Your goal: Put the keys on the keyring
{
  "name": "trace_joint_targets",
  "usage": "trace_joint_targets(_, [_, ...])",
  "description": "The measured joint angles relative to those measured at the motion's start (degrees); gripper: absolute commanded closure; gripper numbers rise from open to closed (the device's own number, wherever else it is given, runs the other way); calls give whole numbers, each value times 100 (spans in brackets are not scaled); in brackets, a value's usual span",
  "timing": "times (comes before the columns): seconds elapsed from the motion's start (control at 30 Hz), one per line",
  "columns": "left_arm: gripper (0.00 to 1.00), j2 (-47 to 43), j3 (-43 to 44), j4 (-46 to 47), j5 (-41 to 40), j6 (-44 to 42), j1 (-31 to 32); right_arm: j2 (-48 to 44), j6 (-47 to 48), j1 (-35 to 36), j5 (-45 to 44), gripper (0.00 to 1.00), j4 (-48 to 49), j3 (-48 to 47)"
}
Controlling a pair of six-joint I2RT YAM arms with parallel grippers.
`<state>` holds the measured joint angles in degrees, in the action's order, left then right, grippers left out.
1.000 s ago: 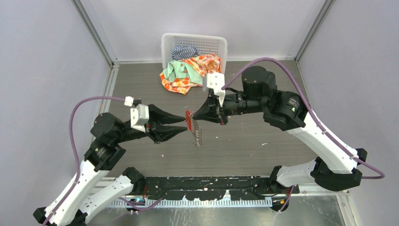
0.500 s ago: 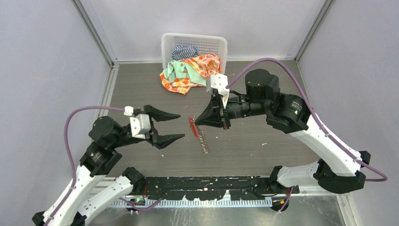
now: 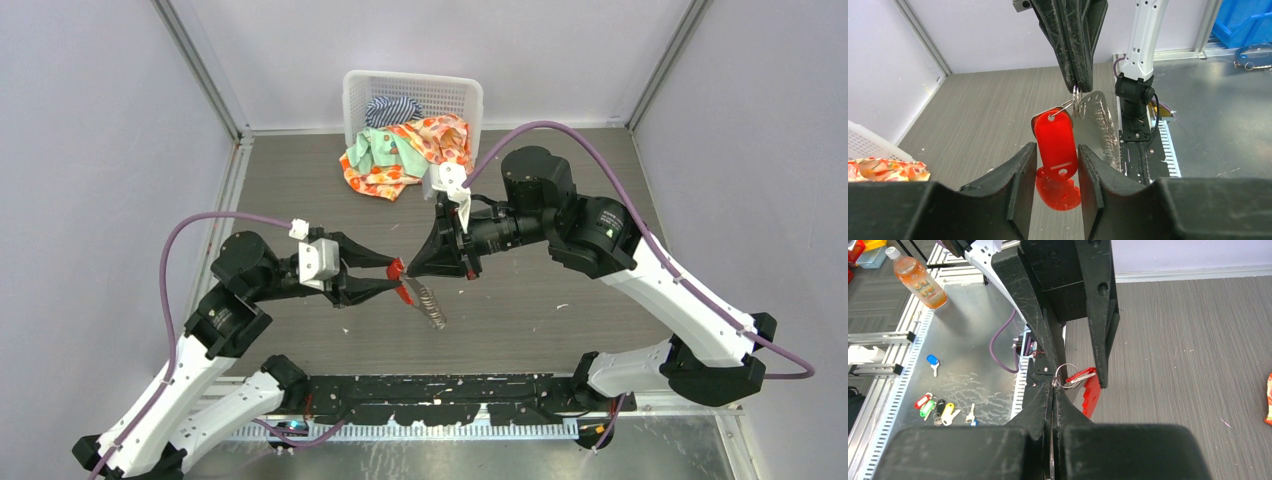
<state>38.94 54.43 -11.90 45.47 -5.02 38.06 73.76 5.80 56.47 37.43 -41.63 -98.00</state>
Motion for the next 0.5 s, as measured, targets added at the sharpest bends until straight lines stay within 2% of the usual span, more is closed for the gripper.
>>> trace_joint_targets(0.23, [84, -66, 0, 7, -116, -4, 0, 0, 0, -13, -4, 99, -9, 33])
trace_joint_targets(0.5, [93, -232, -2, 4, -448, -127, 0, 0, -4, -83, -2, 99, -2, 55])
